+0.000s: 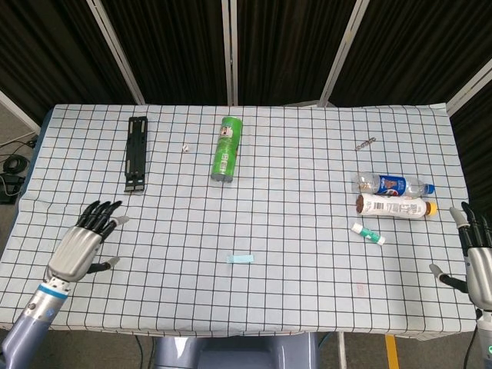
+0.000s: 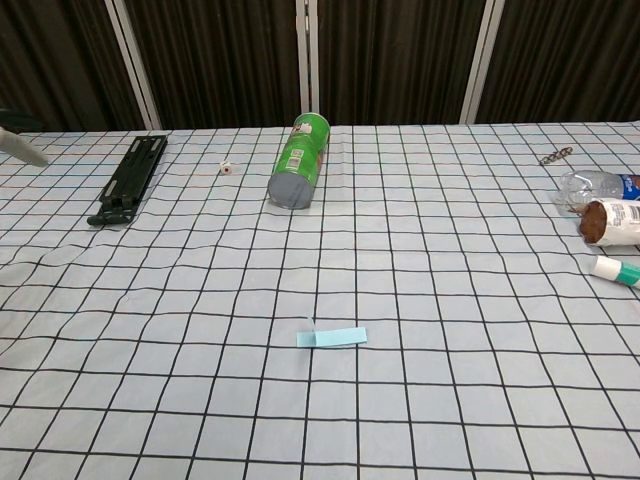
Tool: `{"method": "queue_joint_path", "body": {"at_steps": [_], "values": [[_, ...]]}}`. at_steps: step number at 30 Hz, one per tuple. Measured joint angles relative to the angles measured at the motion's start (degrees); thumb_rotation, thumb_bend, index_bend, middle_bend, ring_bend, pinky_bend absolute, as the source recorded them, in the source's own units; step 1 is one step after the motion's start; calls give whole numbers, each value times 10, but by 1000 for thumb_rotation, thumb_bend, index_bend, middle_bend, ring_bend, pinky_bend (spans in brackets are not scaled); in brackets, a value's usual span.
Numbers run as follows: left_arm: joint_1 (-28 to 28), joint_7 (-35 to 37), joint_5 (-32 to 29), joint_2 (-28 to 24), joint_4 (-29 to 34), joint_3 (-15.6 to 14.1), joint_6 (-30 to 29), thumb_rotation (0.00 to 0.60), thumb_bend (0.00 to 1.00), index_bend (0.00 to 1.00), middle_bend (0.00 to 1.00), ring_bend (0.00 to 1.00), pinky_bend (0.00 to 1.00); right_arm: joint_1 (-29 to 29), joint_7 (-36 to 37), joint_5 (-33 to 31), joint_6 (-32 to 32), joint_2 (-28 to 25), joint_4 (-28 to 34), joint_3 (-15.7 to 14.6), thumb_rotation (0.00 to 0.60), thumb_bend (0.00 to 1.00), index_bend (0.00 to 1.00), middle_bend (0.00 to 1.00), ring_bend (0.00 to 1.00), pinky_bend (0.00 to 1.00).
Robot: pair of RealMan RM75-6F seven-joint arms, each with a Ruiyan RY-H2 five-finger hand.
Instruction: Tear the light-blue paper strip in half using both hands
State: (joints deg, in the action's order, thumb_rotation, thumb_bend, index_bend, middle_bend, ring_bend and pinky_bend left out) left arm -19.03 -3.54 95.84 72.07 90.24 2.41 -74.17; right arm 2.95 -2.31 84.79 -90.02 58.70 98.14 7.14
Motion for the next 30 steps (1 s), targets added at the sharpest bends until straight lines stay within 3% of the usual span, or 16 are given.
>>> {"method": "queue_joint_path", "body": {"at_steps": [6, 12, 22, 30], "values": [[-126, 25, 89, 67, -74, 9, 76, 600, 360, 364, 0, 0, 0, 5, -8, -20, 10, 4, -9, 8, 600, 0, 0, 0, 0, 0], [-229, 36, 126, 143, -144, 14, 150, 600, 359, 364, 0, 0, 0, 9, -9, -44, 22, 7, -19, 15, 600, 0, 0, 0, 0, 0], [-300, 34, 126, 228, -217, 1, 199, 600, 412, 392, 0, 0, 0, 10, 7, -75, 42, 6, -37, 22, 600, 0, 0, 0, 0, 0], [-321, 20, 109, 243, -227, -12, 215, 600, 450, 391, 0, 0, 0, 10, 21, -83, 47, 3, -43, 26, 600, 0, 0, 0, 0, 0]]}}
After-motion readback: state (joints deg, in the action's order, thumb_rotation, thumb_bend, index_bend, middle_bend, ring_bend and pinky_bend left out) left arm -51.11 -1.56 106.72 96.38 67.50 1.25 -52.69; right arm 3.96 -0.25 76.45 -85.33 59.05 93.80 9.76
